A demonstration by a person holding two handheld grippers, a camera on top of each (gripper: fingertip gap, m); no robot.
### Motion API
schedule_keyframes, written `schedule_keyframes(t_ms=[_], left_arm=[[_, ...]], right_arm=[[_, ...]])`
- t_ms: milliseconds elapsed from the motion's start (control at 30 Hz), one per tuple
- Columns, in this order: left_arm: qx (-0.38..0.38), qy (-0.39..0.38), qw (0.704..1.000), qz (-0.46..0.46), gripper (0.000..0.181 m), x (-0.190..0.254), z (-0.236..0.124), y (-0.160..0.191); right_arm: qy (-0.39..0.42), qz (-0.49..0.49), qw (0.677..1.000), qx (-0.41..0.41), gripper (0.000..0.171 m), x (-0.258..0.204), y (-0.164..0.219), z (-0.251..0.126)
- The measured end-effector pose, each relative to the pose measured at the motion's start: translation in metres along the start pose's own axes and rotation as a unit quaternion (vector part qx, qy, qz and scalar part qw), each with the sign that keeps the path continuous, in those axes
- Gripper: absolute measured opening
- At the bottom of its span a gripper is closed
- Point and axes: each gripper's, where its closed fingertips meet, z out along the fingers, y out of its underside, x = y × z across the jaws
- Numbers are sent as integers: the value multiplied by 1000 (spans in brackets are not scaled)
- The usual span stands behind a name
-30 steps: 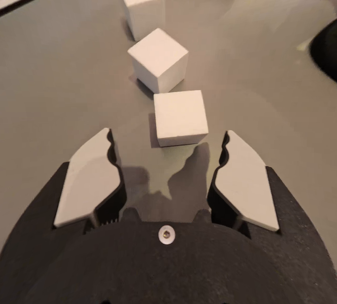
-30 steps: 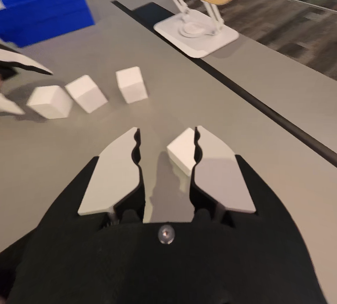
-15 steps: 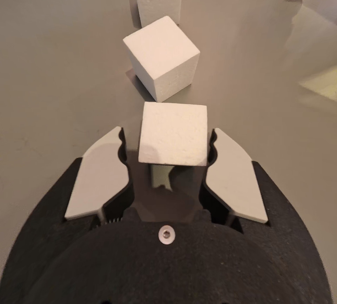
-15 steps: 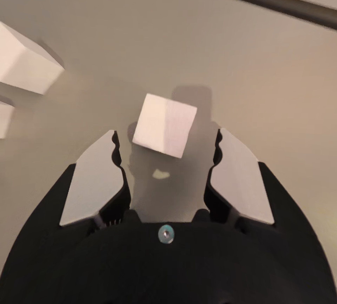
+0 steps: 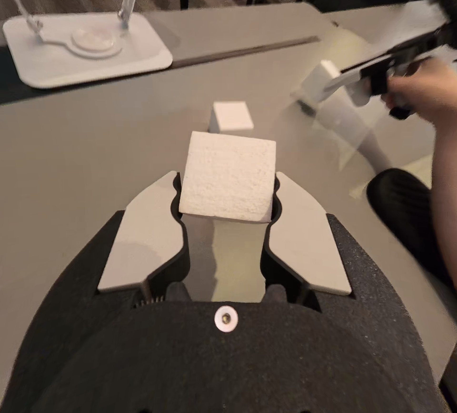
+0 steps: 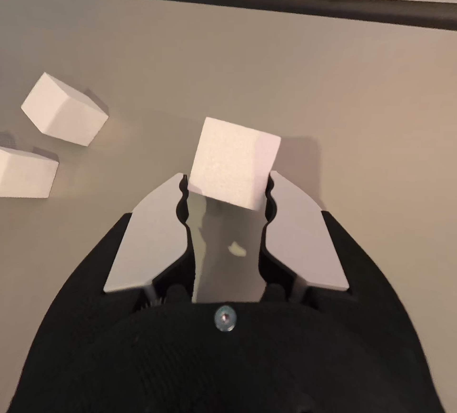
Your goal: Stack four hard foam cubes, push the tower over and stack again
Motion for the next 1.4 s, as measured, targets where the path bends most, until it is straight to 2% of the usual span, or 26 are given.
schedule_keyframes(t_ms=[100,200,333,500,867,1267,1300,1367,1400], left_arm=[[-11,-5,1000,23,69,18,34,-28],[-31,-55,997,37,69,20,75,-43],[-74,-60,995,15,69,28,112,-37],[-100,-94,990,8,69,19,135,-30],[-118,-126,985,7,70,12,156,-15],[-95,-150,984,10,70,6,155,-16],[-94,-151,984,9,71,6,155,-16],[-85,-158,984,6,88,3,152,-18],[-79,-155,985,7,90,4,147,-19]], right_arm=[[-1,6,1000,2,61,6,4,1],[3,8,1000,-5,61,11,10,2],[-10,29,1000,-4,61,11,12,1],[-25,36,999,15,61,11,6,-2],[-49,49,997,17,61,13,10,-2],[-63,51,997,13,61,11,11,1],[-64,50,997,13,61,11,11,1],[-63,47,997,13,61,11,11,1],[-64,45,997,14,61,11,11,1]])
